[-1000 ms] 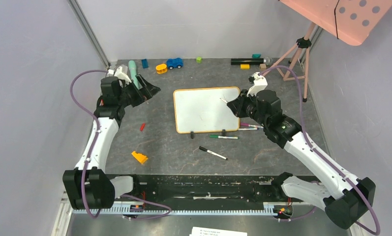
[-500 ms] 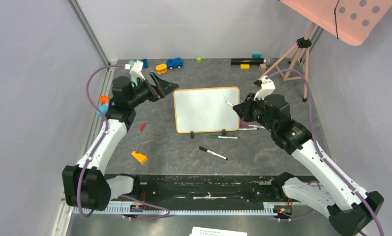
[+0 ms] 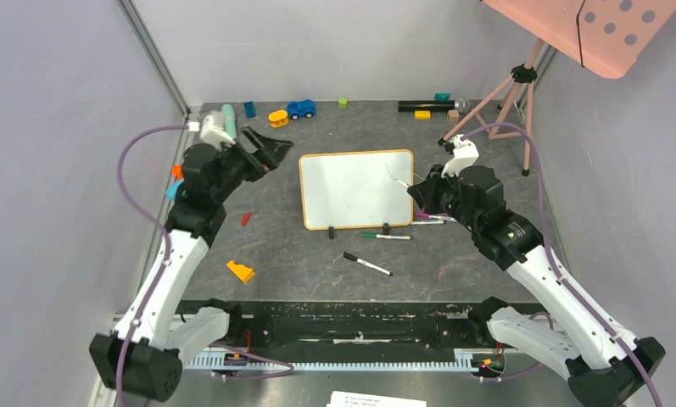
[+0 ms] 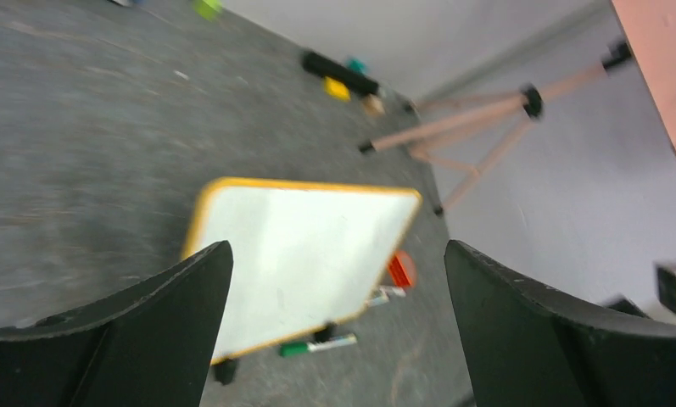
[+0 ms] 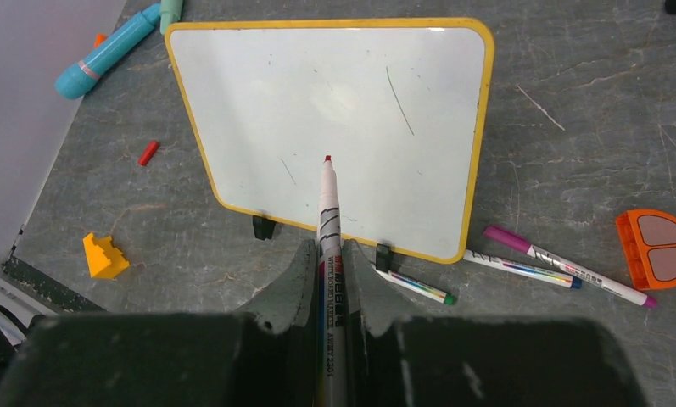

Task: Write a sentence on the whiteboard
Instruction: Adjust the whiteboard at the center of the board.

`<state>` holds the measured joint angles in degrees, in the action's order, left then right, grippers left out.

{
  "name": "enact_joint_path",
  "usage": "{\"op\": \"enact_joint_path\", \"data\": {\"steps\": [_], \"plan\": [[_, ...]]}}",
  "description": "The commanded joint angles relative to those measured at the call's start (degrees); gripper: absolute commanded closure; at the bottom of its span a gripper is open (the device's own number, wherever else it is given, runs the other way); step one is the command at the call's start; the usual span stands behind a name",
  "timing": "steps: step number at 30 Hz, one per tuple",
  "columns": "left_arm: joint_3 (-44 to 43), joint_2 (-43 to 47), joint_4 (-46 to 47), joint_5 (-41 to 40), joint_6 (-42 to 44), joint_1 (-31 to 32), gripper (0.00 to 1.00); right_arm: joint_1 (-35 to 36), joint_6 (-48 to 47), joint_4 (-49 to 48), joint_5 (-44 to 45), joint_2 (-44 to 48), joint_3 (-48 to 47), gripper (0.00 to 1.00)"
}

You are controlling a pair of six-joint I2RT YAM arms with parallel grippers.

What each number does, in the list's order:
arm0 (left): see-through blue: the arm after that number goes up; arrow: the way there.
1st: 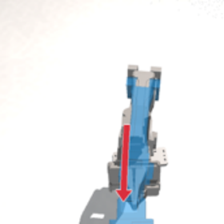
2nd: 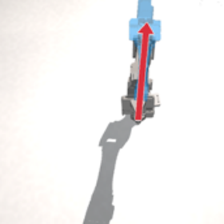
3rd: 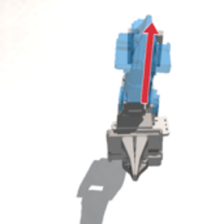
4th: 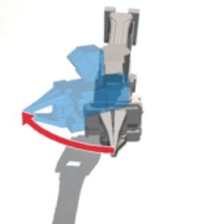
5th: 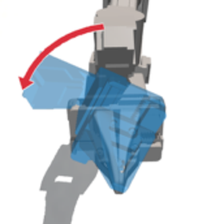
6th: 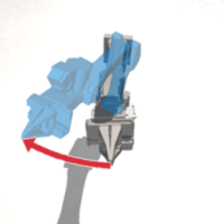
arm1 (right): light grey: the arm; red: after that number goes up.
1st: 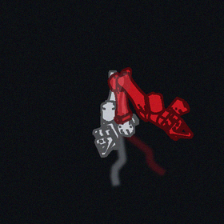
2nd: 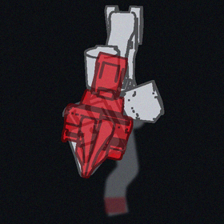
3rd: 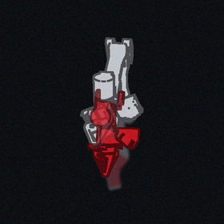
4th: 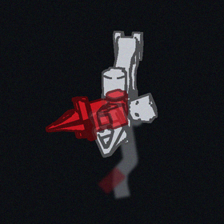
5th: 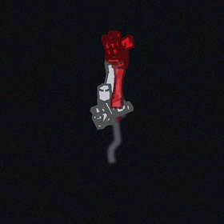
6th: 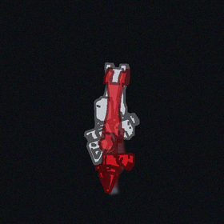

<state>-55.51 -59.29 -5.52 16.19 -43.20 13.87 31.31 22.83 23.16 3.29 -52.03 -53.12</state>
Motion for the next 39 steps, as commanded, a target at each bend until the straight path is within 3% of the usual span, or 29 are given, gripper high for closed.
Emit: {"op": "enact_joint_path", "data": {"steps": [1, 6, 9, 11, 17, 24, 28, 39], "plan": [[3.9, 8.1, -2.4, -11.8, 1.1, -4.9, 0.00, -0.2, -0.7, -0.5, 1.0, 3.4, -1.7, 1.00], [1.2, 7.5, -6.6, -5.6, 4.3, -5.3, 0.00, -0.2, -2.7, 0.5, 1.6, 4.8, -1.3, 1.00], [-7.4, 2.7, -22.9, -5.6, 7.0, -6.0, 0.00, -0.2, -4.2, 2.2, 2.5, 5.4, -1.1, 1.00], [-9.0, 1.7, -26.7, -6.3, 7.0, -6.0, 0.00, -0.2, -4.7, 3.9, 2.9, 6.0, -1.4, 1.00], [3.0, 11.0, -13.2, -6.8, 6.2, -6.0, 0.00, -0.2, -5.8, 4.8, 2.0, 7.4, -0.5, 1.00], [10.4, 8.0, -1.9, 8.7, 11.0, -6.0, 0.00, -0.2, -8.3, 4.1, -1.1, 2.6, -4.1, 1.00], [16.2, 7.3, 4.7, 9.5, 14.0, -6.0, 0.00, -0.2, -10.3, 2.0, -1.2, 0.7, -4.0, 1.00], [12.5, -1.1, 11.2, 16.1, 21.9, -5.7, 0.00, -0.2, -9.5, -1.5, -1.3, -6.6, -9.8, 1.00]]}}
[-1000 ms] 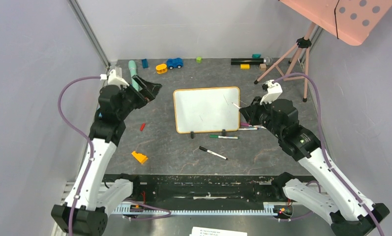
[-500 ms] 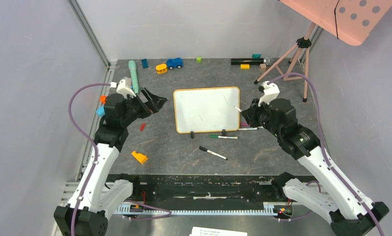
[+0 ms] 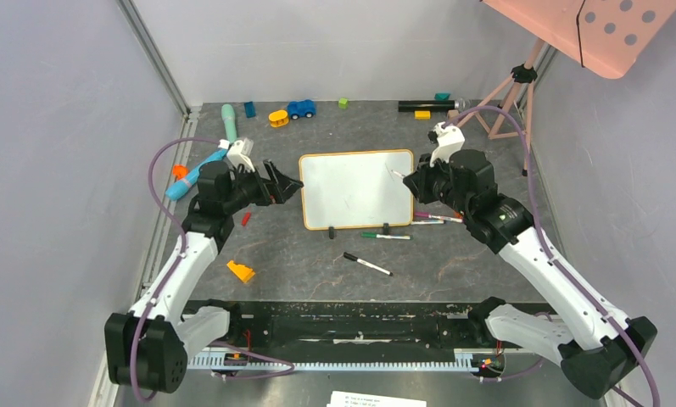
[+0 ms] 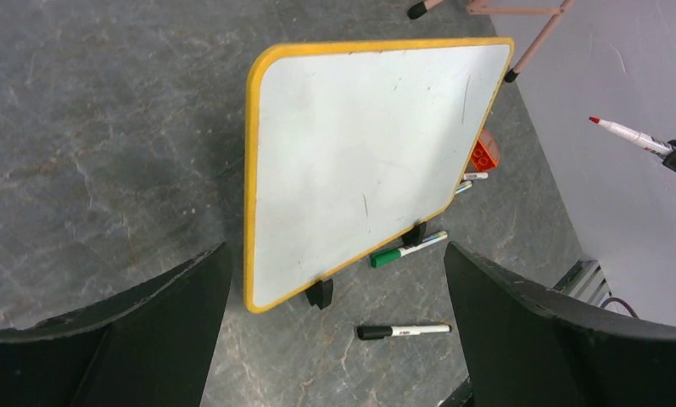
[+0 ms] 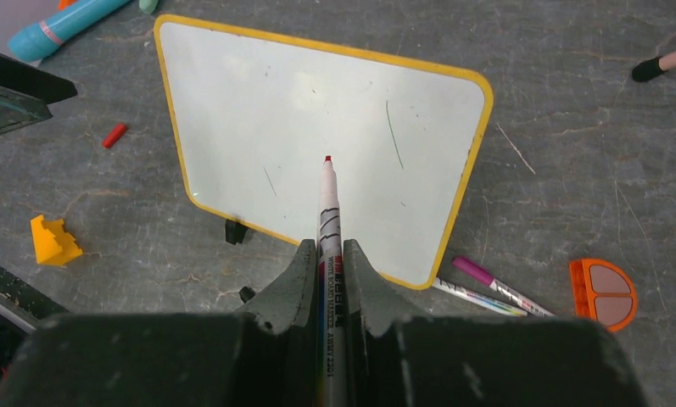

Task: Write a sentence on the whiteboard
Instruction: Adjust the whiteboard at the center of the board.

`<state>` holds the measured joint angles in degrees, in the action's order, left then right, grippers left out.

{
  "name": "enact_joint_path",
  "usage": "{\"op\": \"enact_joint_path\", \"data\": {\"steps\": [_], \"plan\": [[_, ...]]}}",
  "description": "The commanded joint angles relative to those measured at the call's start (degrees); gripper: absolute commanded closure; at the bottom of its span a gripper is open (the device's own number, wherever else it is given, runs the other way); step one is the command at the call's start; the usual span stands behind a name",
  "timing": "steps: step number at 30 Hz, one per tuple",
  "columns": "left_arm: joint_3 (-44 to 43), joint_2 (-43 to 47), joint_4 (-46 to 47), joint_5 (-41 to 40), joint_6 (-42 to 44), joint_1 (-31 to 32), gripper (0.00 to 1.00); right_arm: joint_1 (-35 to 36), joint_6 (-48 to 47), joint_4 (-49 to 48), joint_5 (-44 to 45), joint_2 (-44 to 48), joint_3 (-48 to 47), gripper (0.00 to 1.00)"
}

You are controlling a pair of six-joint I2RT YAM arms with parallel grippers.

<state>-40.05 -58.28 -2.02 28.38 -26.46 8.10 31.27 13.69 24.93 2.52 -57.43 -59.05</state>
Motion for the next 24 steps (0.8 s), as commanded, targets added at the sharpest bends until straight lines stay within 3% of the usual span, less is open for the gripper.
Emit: {"op": "enact_joint_path", "data": {"steps": [1, 7, 9, 12, 16, 20, 22, 24], "plan": [[-2.8, -2.8, 9.6, 4.4, 5.2, 0.2, 0.00, -0.2, -0.1, -3.5, -0.5, -1.4, -4.0, 1.00], [-0.6, -5.4, 19.8, 4.1, 2.7, 1.3, 0.00, -0.2, 1.0, -4.5, 0.6, -3.5, -4.7, 1.00], [-2.6, -5.5, 14.5, 2.6, 8.3, 3.4, 0.00, -0.2, 1.1, -4.6, 1.0, -4.2, -5.1, 1.00], [-7.7, -5.6, -1.1, -7.7, 14.0, 8.0, 0.00, -0.2, 0.9, -5.0, 2.7, -4.8, -5.0, 1.00], [-5.8, -5.7, 0.8, 0.6, 14.0, 8.8, 0.00, -0.2, 0.9, -5.4, 4.1, -4.6, -5.0, 1.00], [-6.1, -11.5, 1.8, 7.4, 10.6, 7.3, 0.00, -0.2, 0.2, -5.7, 2.0, -5.4, -5.0, 1.00], [-4.0, -14.3, 8.1, 10.9, 5.3, 5.9, 0.00, -0.2, -0.4, -5.0, 0.3, -5.9, -6.0, 1.00], [1.4, -14.1, 15.8, 8.6, 1.4, 5.8, 0.00, -0.1, -1.9, -4.7, 0.4, -5.6, -5.9, 1.00]]}}
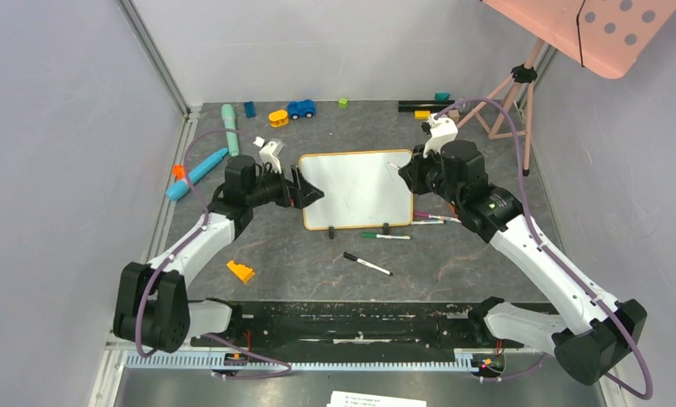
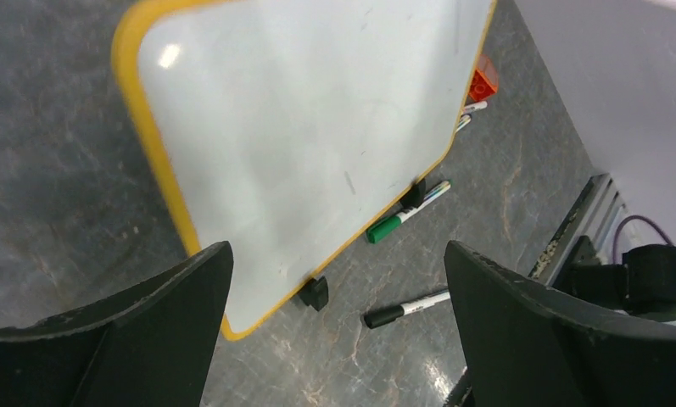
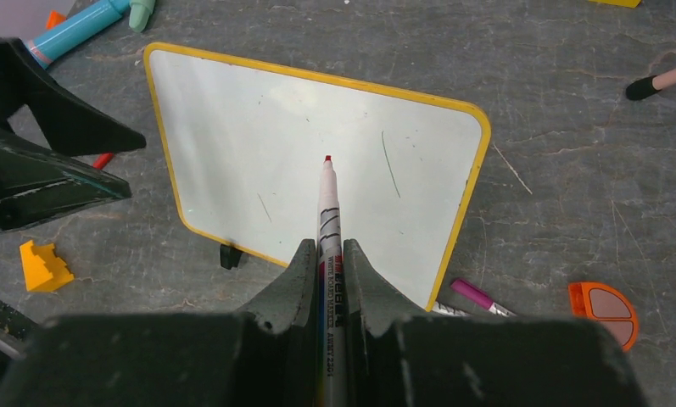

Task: Write a sentence on the whiteboard
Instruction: Adjust the whiteboard at the center of the board.

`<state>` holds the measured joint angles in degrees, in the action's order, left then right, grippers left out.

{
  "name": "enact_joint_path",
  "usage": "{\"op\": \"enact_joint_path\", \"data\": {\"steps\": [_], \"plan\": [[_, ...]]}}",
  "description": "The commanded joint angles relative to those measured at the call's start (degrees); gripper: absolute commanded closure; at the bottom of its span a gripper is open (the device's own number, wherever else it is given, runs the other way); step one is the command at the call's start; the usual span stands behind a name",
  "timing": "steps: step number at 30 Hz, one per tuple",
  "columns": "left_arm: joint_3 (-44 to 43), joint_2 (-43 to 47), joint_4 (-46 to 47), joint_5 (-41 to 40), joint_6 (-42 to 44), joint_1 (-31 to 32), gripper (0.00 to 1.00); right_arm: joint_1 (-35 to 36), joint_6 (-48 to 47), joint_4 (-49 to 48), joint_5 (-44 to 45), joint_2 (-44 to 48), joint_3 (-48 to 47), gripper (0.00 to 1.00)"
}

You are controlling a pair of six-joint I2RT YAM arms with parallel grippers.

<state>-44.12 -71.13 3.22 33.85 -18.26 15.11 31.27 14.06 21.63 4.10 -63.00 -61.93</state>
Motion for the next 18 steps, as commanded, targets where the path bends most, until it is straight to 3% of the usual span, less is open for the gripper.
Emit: {"op": "enact_joint_path", "data": {"steps": [1, 4, 12, 18], "plan": [[8.9, -0.2, 14.4, -0.3, -8.9, -1.2, 0.00, -0.1, -2.8, -1.0, 0.2, 0.3, -2.9, 1.00], [16.9, 2.5, 24.1, -8.3, -11.0, -1.2, 0.00, -0.1, -4.6, -2.0, 3.0, 2.9, -1.0, 1.00], [20.5, 3.0, 32.1, -6.4, -7.5, -1.6, 0.03, -0.2, -7.2, -3.8, 4.5, 5.4, 1.8, 1.00], [26.9, 4.9, 38.3, -13.1, -9.0, -2.0, 0.01, -0.2, -7.9, -5.8, 3.7, 2.3, -0.8, 1.00]]}}
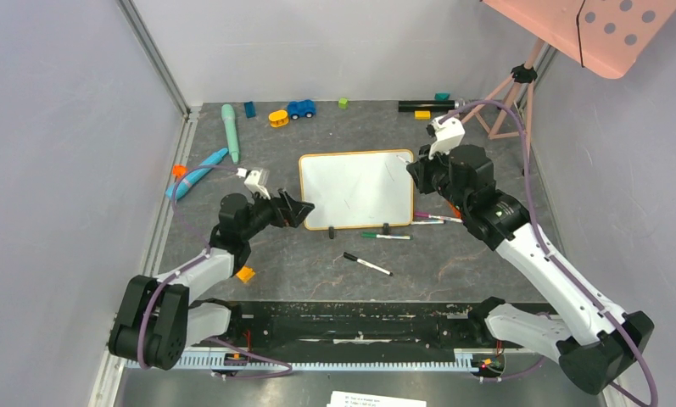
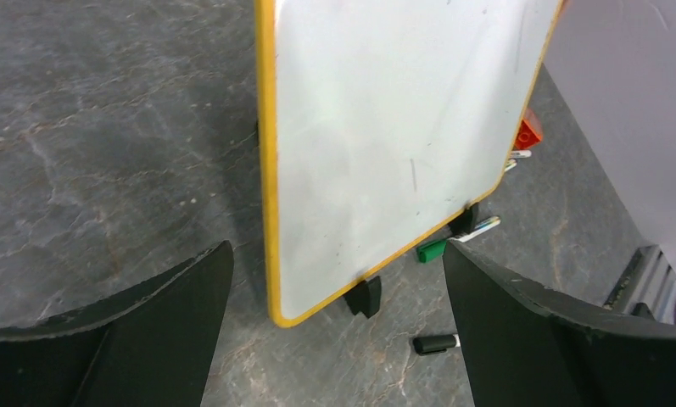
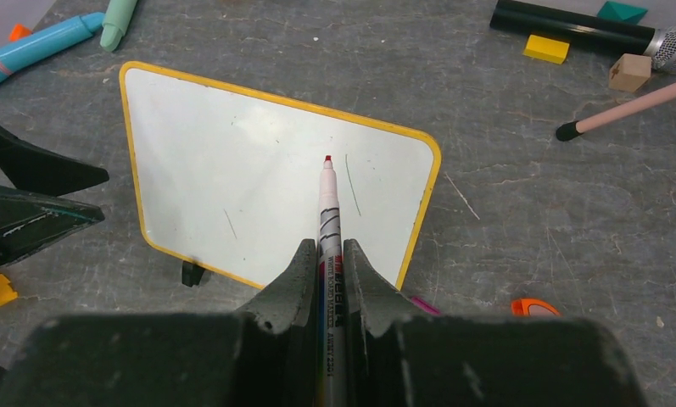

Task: Write a sentence on the whiteboard
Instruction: Adjust the whiteboard at the center of the board.

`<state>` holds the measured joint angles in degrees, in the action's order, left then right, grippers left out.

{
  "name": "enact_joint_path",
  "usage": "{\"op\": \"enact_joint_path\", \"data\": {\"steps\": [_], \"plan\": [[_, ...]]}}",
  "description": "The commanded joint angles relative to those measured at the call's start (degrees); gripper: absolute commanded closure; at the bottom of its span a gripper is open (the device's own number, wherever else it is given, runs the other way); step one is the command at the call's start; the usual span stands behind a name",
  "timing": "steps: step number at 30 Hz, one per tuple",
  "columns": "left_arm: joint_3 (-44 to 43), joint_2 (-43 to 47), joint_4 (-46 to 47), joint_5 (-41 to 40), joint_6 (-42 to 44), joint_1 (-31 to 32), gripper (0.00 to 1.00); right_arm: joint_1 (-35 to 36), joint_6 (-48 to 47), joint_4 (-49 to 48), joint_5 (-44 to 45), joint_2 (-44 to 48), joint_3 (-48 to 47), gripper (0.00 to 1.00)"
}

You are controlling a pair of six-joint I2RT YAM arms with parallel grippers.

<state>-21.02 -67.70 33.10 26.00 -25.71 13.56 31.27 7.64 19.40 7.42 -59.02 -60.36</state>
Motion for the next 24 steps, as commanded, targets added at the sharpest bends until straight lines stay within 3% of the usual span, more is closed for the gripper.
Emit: {"op": "enact_joint_path", "data": {"steps": [1, 6, 10, 18, 24], "plan": [[4.9, 1.1, 10.3, -6.0, -1.4, -0.6, 0.01, -0.1, -1.8, -4.3, 0.2, -1.8, -2.4, 1.00], [5.5, -4.9, 17.5, -3.3, -3.4, -5.0, 0.00, -0.2, -3.0, -6.4, 1.3, -3.0, -2.8, 1.00], [3.1, -13.2, 28.4, 6.0, -7.6, -10.7, 0.02, -0.2, -3.4, -8.0, -0.2, -2.9, -1.7, 1.00], [-9.5, -24.0, 31.0, 17.6, -8.6, -11.3, 0.00, -0.1, -3.7, -9.5, -2.4, -3.5, -0.8, 1.00], [-14.1, -28.4, 30.1, 19.0, -8.9, -11.3, 0.00, -0.1, -3.9, -9.6, -2.7, -3.7, -1.3, 1.00]]}}
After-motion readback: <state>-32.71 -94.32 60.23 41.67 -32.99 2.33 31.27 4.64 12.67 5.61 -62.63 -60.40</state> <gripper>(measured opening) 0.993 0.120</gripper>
